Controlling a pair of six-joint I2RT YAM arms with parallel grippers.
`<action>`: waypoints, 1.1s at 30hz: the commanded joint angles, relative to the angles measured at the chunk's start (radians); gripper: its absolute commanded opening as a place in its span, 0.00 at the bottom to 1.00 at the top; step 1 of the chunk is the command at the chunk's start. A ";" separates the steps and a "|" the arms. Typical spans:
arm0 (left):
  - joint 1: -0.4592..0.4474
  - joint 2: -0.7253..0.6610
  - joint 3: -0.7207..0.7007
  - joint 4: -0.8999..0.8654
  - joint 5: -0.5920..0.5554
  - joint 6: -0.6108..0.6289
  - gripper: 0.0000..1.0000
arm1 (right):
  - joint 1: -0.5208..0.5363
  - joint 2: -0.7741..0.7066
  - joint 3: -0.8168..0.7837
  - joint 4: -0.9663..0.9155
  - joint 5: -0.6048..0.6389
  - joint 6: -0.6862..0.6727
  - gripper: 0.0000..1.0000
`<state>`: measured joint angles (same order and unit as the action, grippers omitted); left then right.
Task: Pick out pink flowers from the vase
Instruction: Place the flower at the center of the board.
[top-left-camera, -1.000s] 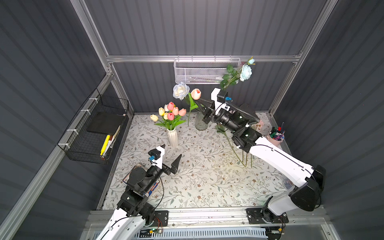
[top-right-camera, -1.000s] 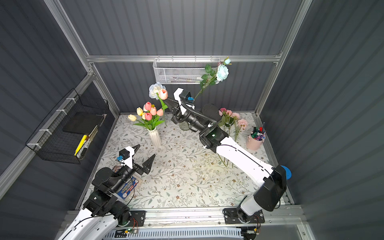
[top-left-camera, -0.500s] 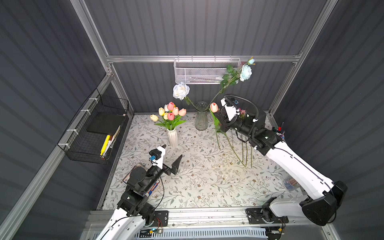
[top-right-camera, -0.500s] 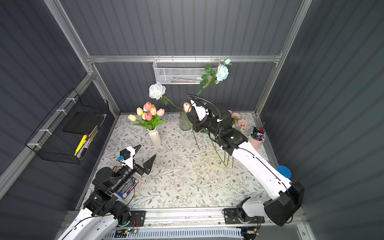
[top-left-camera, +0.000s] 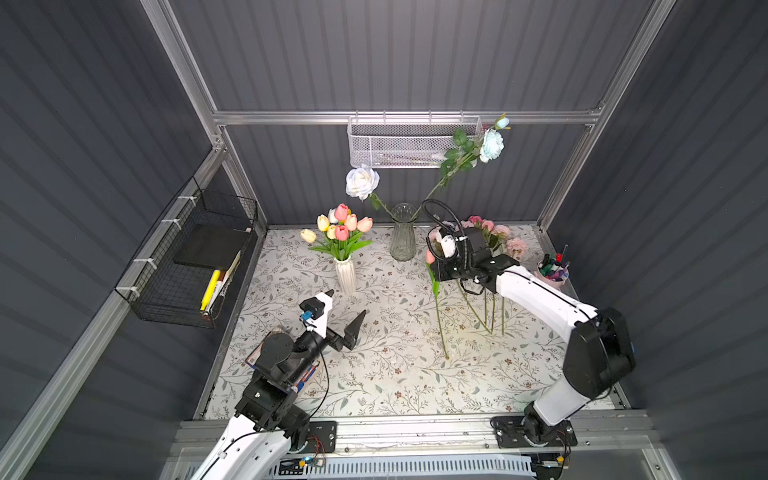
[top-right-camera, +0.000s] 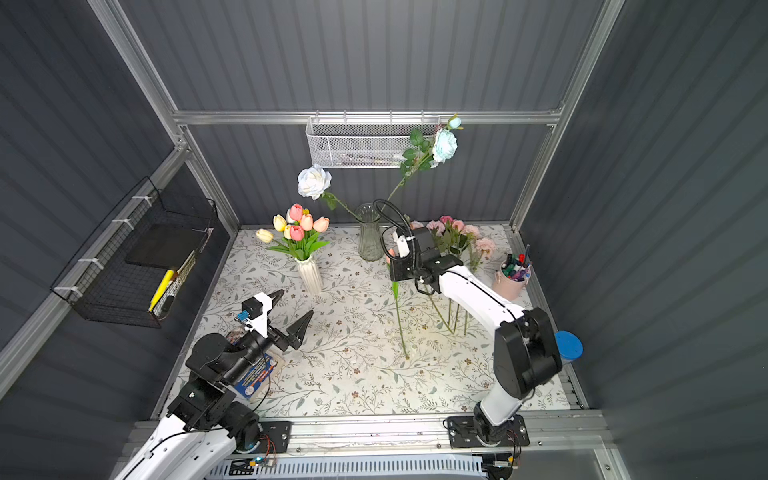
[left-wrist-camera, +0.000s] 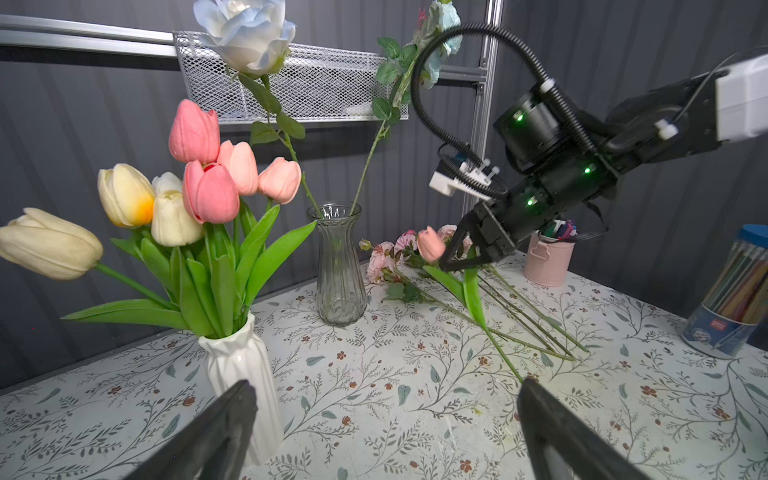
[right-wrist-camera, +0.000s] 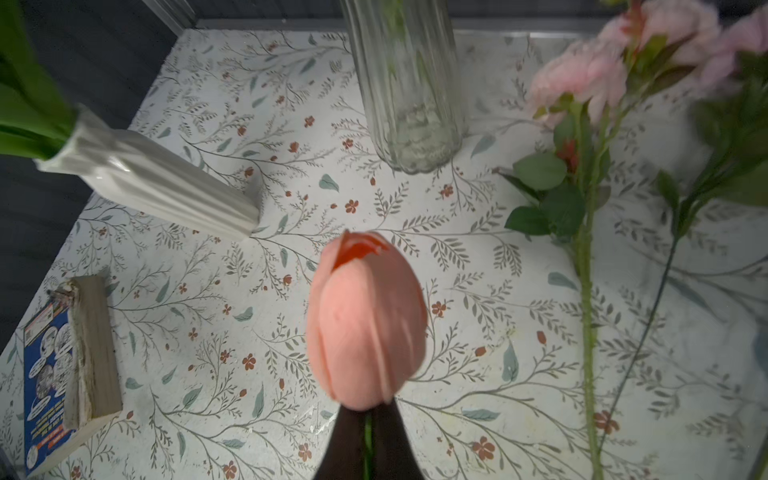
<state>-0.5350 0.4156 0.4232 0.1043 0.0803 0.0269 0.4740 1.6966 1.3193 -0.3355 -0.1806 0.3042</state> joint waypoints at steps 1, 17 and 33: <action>0.001 0.009 0.012 -0.007 0.016 0.010 0.99 | -0.004 0.094 0.079 -0.077 -0.033 0.186 0.00; 0.001 0.020 0.009 -0.005 0.029 0.007 0.99 | -0.023 0.402 0.269 -0.148 -0.099 0.208 0.02; 0.001 0.028 0.011 -0.005 0.030 0.010 0.99 | -0.023 0.348 0.220 -0.057 -0.089 0.217 0.35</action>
<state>-0.5350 0.4374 0.4232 0.0975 0.0917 0.0269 0.4519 2.1029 1.5616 -0.4187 -0.2859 0.5293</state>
